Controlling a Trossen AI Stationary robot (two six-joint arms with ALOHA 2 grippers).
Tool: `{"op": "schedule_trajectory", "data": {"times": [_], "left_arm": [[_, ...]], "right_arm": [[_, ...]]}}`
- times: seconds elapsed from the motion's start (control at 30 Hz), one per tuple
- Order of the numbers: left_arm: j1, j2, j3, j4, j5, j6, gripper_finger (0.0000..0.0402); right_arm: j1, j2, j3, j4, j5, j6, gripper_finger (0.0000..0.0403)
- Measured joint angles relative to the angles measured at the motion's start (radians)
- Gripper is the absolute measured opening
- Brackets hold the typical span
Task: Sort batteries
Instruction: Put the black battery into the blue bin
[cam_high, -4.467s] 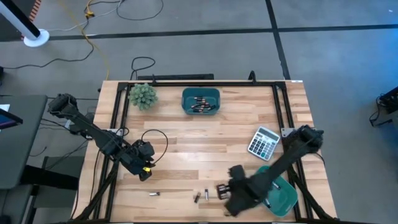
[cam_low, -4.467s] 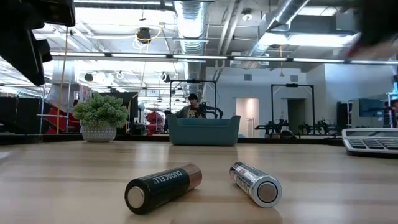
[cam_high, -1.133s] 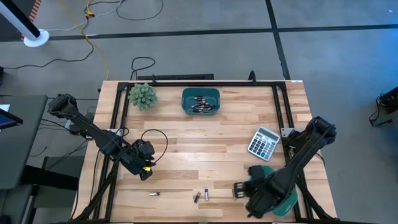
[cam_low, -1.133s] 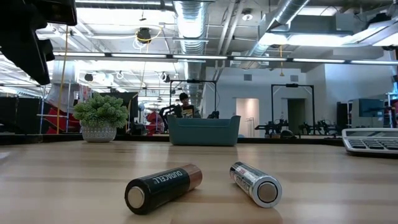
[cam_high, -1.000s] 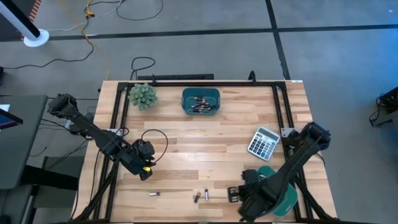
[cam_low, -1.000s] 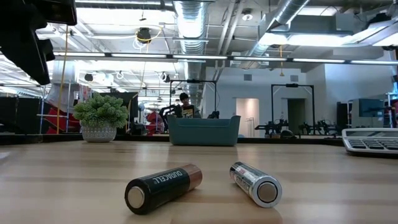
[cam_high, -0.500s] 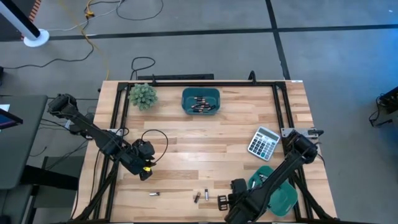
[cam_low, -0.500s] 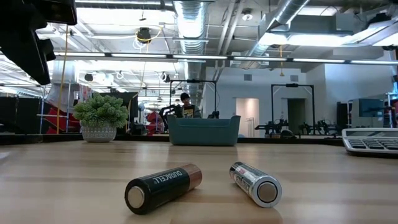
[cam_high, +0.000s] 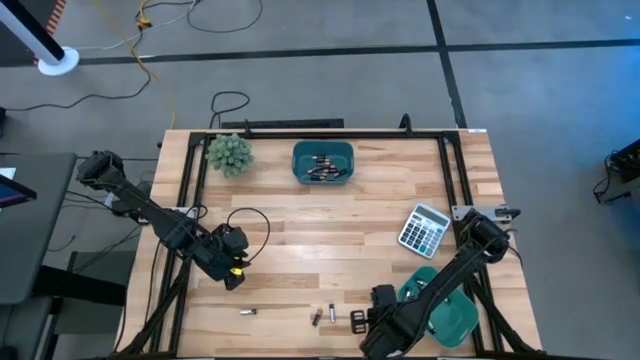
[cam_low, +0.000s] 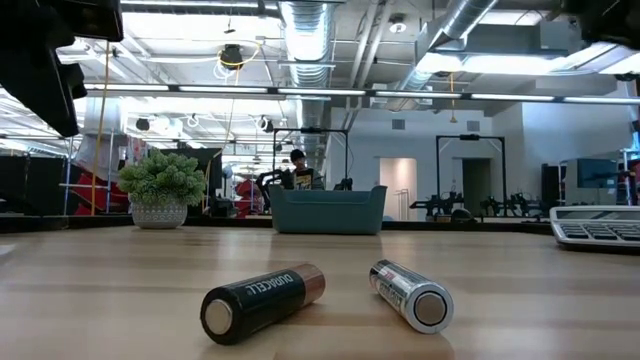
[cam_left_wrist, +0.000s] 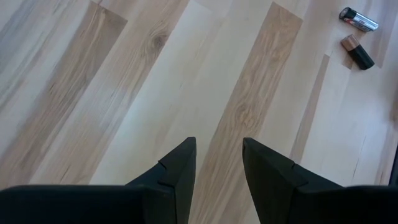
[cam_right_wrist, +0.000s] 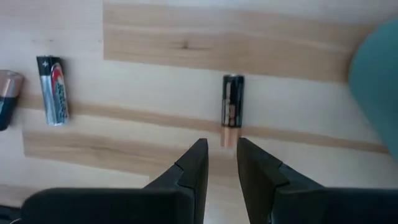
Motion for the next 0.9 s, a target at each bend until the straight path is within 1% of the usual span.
{"op": "schedule_trajectory", "data": {"times": [0.27, 0.67, 0.77, 0.9], "left_arm": [[0.0, 0.0, 0.0, 0.0, 0.0, -0.002, 0.0125], [0.0, 0.0, 0.0, -0.001, 0.0, -0.001, 0.0125], [0.0, 0.0, 0.0, -0.001, 0.0, 0.012, 0.0125], [0.0, 0.0, 0.0, -0.004, 0.0, 0.008, 0.0125]], "right_arm": [[0.003, 0.001, -0.045, 0.062, 0.0, -0.001, 0.011], [0.0, 0.001, -0.044, 0.038, 0.001, -0.024, 0.0178], [-0.005, 0.025, -0.043, 0.036, 0.002, -0.027, 0.0186], [-0.007, 0.075, -0.041, 0.076, 0.001, -0.028, 0.0185]]}}
